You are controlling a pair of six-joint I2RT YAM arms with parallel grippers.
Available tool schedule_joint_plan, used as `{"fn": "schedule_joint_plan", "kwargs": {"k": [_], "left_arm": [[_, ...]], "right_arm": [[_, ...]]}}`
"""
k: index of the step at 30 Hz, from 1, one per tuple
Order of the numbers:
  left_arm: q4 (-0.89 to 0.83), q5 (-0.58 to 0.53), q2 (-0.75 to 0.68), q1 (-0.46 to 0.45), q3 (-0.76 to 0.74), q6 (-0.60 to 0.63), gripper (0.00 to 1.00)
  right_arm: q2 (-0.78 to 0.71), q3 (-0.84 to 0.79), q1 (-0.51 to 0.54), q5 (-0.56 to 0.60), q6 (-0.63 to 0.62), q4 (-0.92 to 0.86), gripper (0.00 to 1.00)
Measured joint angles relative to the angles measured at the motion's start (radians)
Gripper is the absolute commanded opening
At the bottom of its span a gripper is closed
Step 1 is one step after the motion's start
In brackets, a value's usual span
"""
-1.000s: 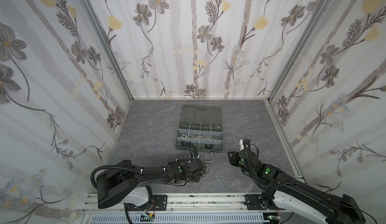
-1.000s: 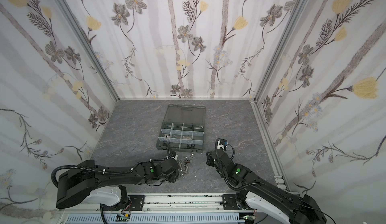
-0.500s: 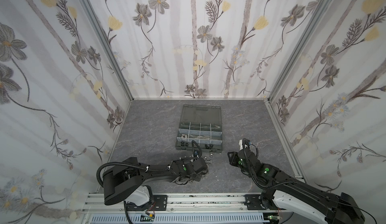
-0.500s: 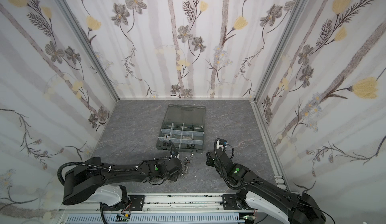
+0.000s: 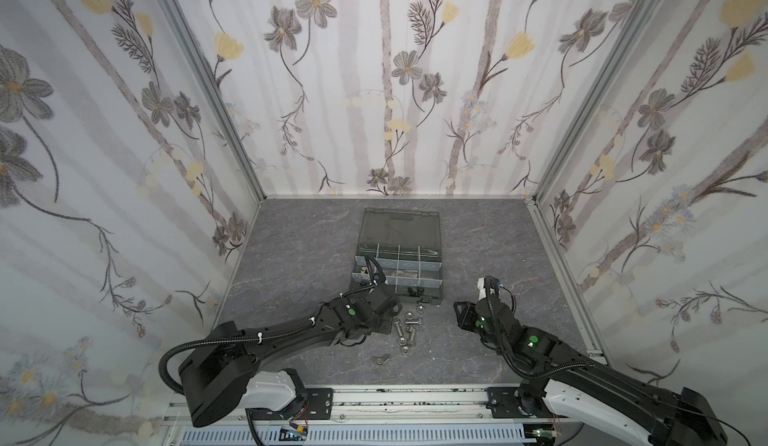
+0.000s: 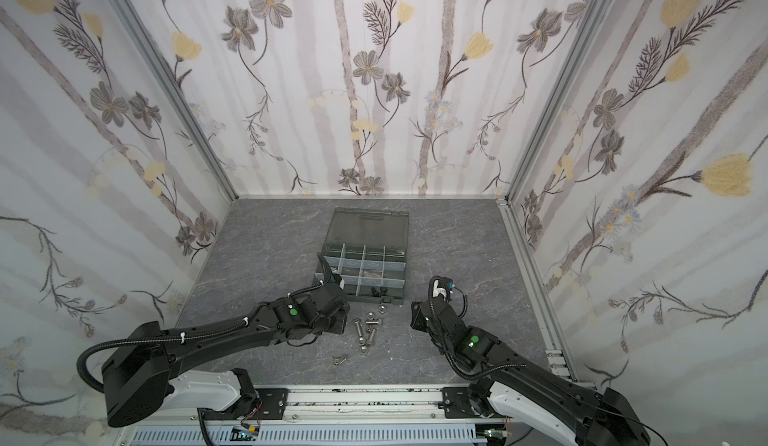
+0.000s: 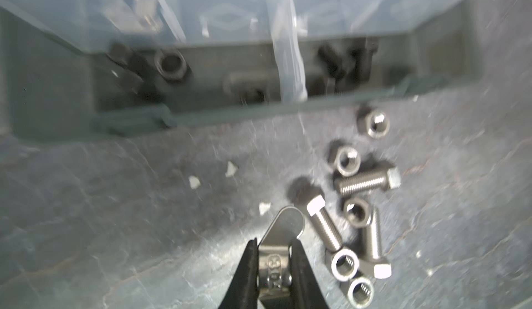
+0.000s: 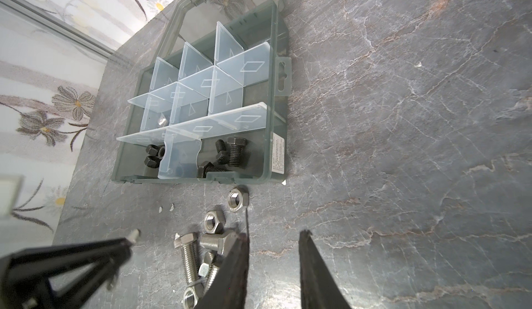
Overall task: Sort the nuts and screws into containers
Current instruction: 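Lift the wing nut with the left gripper and drop it into the wing nut compartment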
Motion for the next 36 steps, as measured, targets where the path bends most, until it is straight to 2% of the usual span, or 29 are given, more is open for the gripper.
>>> {"fn": "schedule_joint_plan", "kwargs": {"k": [7, 13, 20, 26, 27, 28, 29, 31, 33, 34, 36], "left_arm": [[0.0, -0.032, 0.031, 0.201, 0.125, 0.121, 0.19], [0.019, -0.03, 0.122, 0.315, 0.191, 0.179, 0.19], [0.072, 0.029, 0.27, 0.406, 0.281, 0.227, 0.2], [0.096, 0.066, 0.35, 0.414, 0.338, 0.249, 0.21], [0.096, 0.07, 0.353, 0.414, 0.34, 0.251, 0.24], [0.097, 0.071, 0.356, 0.415, 0.341, 0.253, 0.33], [0.097, 0.073, 0.357, 0.418, 0.341, 0.255, 0.45], [0.098, 0.073, 0.357, 0.421, 0.341, 0.257, 0.62], [0.099, 0.073, 0.357, 0.421, 0.341, 0.257, 0.87], [0.099, 0.073, 0.357, 0.422, 0.341, 0.259, 0.95], [0.099, 0.073, 0.352, 0.423, 0.341, 0.255, 1.0]], "right_arm": [[-0.032, -0.012, 0.0, 0.007, 0.016, -0.006, 0.31], [-0.039, -0.012, 0.0, 0.007, 0.023, -0.007, 0.31], [-0.04, -0.012, 0.0, 0.007, 0.027, -0.007, 0.31], [-0.052, -0.012, 0.001, 0.007, 0.031, -0.019, 0.31], [-0.055, -0.012, 0.001, 0.008, 0.031, -0.024, 0.31], [-0.058, -0.012, 0.001, 0.008, 0.032, -0.029, 0.31], [-0.06, -0.012, 0.001, 0.01, 0.035, -0.031, 0.31], [-0.06, -0.012, 0.001, 0.011, 0.038, -0.033, 0.31], [-0.06, -0.012, 0.001, 0.014, 0.039, -0.036, 0.31], [-0.059, -0.012, 0.001, 0.015, 0.039, -0.036, 0.31], [-0.054, -0.011, 0.001, 0.017, 0.039, -0.037, 0.31]]}}
